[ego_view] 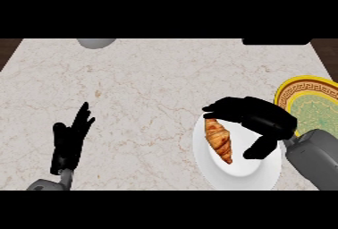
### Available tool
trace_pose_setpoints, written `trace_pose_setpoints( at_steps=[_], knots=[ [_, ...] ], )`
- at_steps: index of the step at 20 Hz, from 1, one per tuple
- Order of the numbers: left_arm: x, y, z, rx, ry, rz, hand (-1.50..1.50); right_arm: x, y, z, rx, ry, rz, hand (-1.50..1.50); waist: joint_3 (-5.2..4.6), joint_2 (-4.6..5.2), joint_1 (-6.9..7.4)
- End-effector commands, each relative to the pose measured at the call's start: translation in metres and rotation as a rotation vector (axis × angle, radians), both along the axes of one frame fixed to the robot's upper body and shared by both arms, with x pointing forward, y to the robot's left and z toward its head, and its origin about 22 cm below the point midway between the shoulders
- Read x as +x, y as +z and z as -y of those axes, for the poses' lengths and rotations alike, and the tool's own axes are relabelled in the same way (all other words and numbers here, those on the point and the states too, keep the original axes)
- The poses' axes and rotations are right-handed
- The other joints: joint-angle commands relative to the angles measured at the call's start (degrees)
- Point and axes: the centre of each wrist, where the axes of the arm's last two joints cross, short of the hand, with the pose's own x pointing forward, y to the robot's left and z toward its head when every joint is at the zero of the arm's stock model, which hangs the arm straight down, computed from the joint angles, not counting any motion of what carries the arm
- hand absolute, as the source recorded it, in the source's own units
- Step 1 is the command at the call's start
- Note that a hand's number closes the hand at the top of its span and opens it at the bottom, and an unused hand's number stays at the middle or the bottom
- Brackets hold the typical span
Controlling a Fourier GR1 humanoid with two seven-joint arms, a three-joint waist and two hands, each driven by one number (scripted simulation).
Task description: Pick the croissant from the plate and place it in the plate
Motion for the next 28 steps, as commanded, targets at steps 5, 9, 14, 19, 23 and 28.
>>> trace_pose_setpoints(
  at_steps=[5, 9, 14, 19, 23, 28],
  knots=[
    [0.003, -0.003, 0.001, -0.019, -0.022, -0.013, 0.00, -0.002, 0.019, -0.047, -0.386, -0.023, 0.071, -1.50, -0.07, -0.08, 0.24],
    [0.010, 0.008, 0.002, -0.003, -0.007, 0.017, 0.00, -0.004, 0.006, -0.074, -0.550, -0.038, -0.005, -1.50, -0.03, 0.01, 0.65],
    [-0.004, 0.015, 0.004, -0.006, -0.027, -0.009, 0.00, -0.007, 0.010, -0.061, -0.623, -0.030, -0.051, -1.50, 0.03, -0.07, 0.37],
    [-0.003, 0.003, -0.002, -0.001, -0.003, 0.007, 0.00, 0.010, 0.005, -0.068, -0.650, -0.048, -0.070, -1.50, 0.02, 0.00, 0.42],
    [0.012, 0.001, 0.011, 0.000, -0.003, -0.006, 0.00, 0.006, 0.002, -0.083, -0.645, -0.052, -0.034, -1.50, 0.01, 0.04, 0.16],
    [0.000, 0.007, -0.012, -0.014, -0.013, -0.009, 0.00, -0.001, -0.027, -0.080, -0.672, -0.041, -0.045, -1.50, 0.02, -0.01, 0.25]
  ],
)
